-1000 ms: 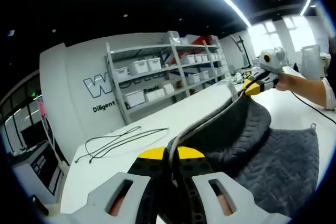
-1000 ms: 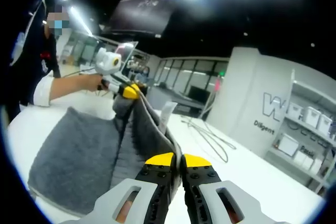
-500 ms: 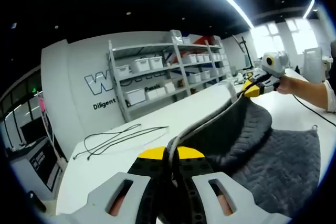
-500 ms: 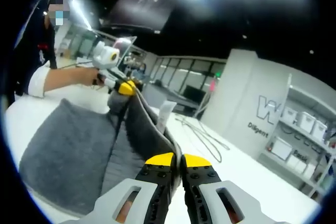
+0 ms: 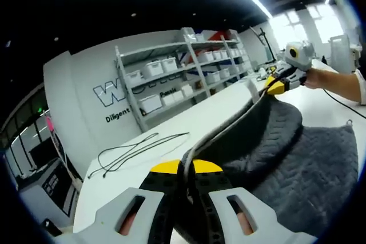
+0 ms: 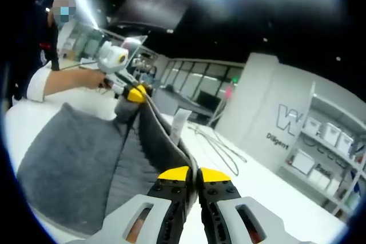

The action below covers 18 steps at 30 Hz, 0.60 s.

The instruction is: Open the folded towel by lifting each exposed corner and separating the folded layers until the towel lies flat within the target outline without major curled edges

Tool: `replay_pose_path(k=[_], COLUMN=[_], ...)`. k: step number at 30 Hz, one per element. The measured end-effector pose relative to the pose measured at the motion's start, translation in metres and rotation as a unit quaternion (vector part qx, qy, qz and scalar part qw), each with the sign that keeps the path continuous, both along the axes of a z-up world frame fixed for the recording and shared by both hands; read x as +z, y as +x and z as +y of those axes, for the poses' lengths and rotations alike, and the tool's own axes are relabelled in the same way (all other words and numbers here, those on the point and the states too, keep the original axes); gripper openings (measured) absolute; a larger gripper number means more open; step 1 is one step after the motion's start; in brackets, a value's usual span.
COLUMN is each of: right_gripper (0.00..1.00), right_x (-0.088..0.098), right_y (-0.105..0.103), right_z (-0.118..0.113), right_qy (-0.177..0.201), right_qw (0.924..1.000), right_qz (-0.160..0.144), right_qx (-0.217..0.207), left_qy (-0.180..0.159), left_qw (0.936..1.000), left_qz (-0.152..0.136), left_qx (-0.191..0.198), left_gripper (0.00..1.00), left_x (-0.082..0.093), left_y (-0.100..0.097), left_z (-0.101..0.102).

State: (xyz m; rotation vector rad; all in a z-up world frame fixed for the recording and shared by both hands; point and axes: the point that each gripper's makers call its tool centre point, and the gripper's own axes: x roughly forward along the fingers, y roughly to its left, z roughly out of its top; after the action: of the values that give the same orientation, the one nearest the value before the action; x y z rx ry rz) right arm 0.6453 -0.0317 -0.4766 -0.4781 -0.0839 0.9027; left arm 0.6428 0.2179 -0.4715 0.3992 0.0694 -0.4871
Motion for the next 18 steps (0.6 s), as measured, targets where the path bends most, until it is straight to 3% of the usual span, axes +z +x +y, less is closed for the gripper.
replay_pose_path(k=[7,18], right_gripper=[0.02,0.02], right_x=[0.002,-0.014], right_y=[0.004,0.008], right_z=[0.002,-0.003], right_qy=[-0.007,-0.008], right_qw=[1.0,0.9998], right_qz=[0.0,0.015], right_qx=[0.0,-0.005], left_qy=[0.012,0.038], left_qw=[0.9999,0.9992], left_qz=[0.004,0.014], left_qx=[0.004,0.002], left_gripper=[0.05,0.05], left_x=[-0.005,-0.013], left_y=[0.005,0.013], left_z=[0.001,-0.003])
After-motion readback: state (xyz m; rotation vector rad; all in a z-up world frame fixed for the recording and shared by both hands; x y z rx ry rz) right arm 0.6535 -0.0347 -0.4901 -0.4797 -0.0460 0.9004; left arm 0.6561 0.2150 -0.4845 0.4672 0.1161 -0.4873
